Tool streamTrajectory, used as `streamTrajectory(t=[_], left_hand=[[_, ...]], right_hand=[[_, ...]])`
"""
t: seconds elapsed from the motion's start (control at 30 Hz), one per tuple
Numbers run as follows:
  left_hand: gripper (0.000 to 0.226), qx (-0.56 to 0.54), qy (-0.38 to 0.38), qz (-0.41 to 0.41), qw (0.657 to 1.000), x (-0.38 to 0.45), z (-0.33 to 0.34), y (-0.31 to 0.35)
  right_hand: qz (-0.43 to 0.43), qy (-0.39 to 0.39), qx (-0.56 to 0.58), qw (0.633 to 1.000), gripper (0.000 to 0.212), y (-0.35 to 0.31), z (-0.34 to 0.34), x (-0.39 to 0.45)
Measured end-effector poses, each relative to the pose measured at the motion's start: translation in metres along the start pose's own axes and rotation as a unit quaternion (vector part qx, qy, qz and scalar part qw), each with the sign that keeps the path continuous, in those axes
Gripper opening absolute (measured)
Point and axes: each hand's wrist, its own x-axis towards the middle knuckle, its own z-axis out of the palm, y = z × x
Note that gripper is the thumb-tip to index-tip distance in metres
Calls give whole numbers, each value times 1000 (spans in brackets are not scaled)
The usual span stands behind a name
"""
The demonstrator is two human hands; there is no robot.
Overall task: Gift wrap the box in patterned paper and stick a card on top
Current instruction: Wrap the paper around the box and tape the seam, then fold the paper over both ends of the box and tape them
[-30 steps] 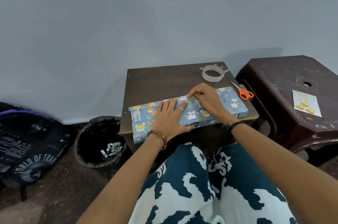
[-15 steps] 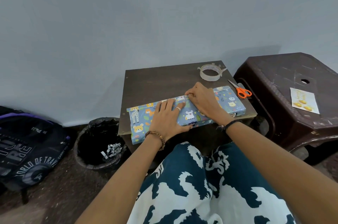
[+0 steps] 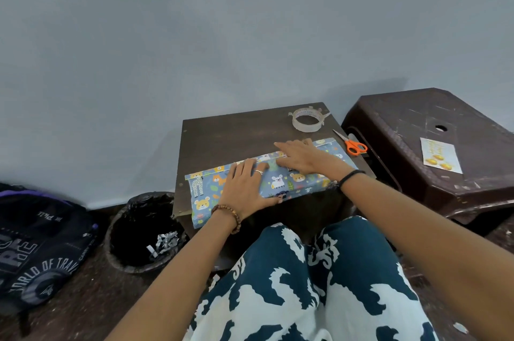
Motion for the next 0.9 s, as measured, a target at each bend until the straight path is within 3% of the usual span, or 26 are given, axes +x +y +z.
streamTrajectory(t=[0.1, 0.17, 0.33, 0.43, 0.47, 0.5, 0.6, 0.67, 0.7, 0.8, 0.9], left_hand=[[85, 14, -54, 15, 998, 0, -11, -6], [82, 31, -73, 19, 997, -1, -18, -12], [67, 84, -55, -3, 995, -4, -29, -13], [60, -24, 15, -83, 996, -8, -27, 0], [60, -122, 57, -139, 981, -9, -26, 7], [61, -243, 98, -213, 941, -9, -27, 18], [54, -545, 158, -388, 726, -3, -27, 46], [46, -635, 143, -396, 647, -1, -19, 59], [45, -660, 133, -385, 631, -3, -16, 63], [48, -665, 114, -368, 640, -2, -10, 61], [59, -690, 87, -355, 625, 2, -11, 52]], right_hand=[[-38, -97, 35, 994, 92, 12, -5, -12], [-57, -121, 25, 991, 108, 15, -7, -19], [-44, -101, 49, 993, 121, 4, -6, -22], [27, -39, 74, 996, 118, -12, -1, -21], [56, -16, 85, 995, 116, -17, 1, -20], [86, 4, 102, 991, 114, -22, 4, -19], [181, 53, 160, 969, 112, -38, 10, -15], [217, 73, 206, 951, 107, -44, 11, -10], [221, 82, 253, 938, 101, -45, 11, -9], [192, 123, 434, 871, 78, -36, 10, -12], [165, 153, 545, 808, 63, -20, 10, -27]])
